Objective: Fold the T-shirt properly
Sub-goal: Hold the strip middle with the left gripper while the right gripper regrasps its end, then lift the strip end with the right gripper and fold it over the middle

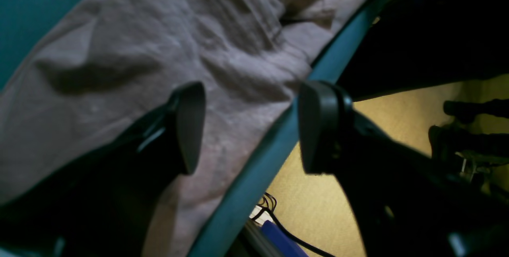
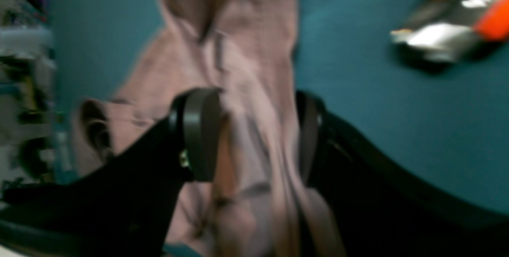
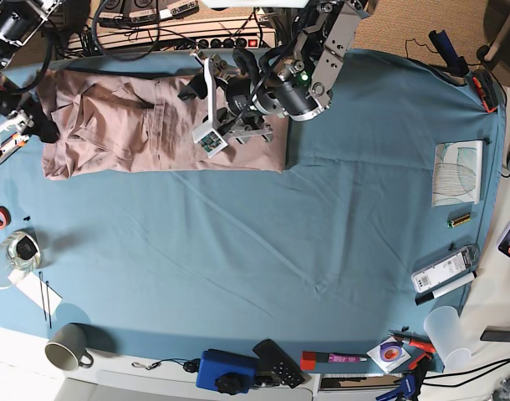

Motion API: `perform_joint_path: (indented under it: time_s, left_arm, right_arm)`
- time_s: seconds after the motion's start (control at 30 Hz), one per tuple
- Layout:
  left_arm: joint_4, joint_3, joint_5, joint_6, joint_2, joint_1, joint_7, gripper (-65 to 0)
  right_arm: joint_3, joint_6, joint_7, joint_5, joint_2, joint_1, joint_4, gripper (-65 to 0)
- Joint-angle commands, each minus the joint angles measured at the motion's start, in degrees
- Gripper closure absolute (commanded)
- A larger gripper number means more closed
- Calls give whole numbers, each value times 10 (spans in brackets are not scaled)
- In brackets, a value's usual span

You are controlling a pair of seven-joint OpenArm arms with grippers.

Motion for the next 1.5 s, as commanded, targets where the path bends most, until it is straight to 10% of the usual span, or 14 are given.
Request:
perform_joint_path:
  time_s: [0.0, 0.37, 0.53, 1.0, 1.47]
  left_arm:
    - [11, 3, -8, 0, 9, -4, -14, -369]
    - [11, 3, -8, 0, 9, -4, -14, -369]
    - [11, 3, -8, 0, 9, -4, -12, -369]
    - [27, 2, -8, 38, 10, -3, 2, -369]
    - [125, 2, 189, 139, -2, 39, 1, -369]
  right_arm:
    - [-6, 1, 4, 29, 15, 5, 7, -301]
    - [-162, 1, 4, 36, 15, 5, 7, -296]
    - [-146, 1, 4, 31, 14, 6, 7, -6]
    - [-10, 1, 100, -238, 37, 148, 8, 0]
    - [-10, 1, 36, -141, -19, 38, 228, 0]
